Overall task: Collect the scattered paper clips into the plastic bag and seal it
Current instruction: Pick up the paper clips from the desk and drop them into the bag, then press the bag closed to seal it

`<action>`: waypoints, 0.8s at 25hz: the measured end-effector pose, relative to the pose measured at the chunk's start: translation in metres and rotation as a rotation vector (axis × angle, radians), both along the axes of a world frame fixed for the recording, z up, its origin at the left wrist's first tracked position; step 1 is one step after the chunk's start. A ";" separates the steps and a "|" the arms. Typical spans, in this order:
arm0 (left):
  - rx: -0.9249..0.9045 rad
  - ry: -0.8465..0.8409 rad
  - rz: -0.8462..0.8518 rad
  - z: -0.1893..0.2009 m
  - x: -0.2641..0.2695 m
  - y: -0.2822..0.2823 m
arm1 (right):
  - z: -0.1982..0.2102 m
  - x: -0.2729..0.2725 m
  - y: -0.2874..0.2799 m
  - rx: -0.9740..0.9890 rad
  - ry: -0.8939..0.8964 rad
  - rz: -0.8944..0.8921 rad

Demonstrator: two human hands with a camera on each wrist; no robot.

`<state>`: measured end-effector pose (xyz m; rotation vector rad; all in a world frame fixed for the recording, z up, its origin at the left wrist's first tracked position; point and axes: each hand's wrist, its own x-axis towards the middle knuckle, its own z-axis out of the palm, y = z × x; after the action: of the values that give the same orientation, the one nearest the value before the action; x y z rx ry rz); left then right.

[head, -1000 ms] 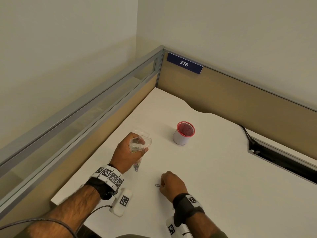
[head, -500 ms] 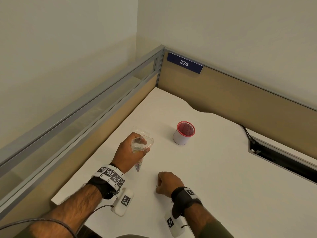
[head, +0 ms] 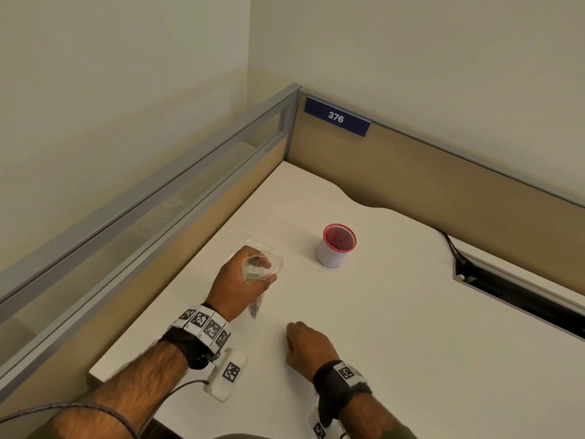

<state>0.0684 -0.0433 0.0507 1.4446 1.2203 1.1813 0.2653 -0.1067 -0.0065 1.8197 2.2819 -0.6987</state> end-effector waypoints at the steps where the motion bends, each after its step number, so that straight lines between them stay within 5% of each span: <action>1: -0.003 0.003 -0.001 0.000 0.000 0.000 | 0.000 0.001 -0.001 0.005 0.042 -0.022; 8: -0.019 0.005 -0.018 -0.004 0.002 -0.002 | 0.087 0.010 0.035 0.436 0.434 -0.280; 12: -0.006 0.050 -0.031 -0.003 0.006 0.000 | 0.147 -0.010 0.048 0.566 0.683 -0.262; 20: 0.013 0.065 -0.059 -0.002 0.010 -0.001 | 0.147 -0.032 0.050 0.436 0.631 -0.167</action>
<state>0.0784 -0.0438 0.0488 1.5291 1.2069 1.1125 0.2329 -0.0570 0.1403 2.2501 2.8815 -0.9764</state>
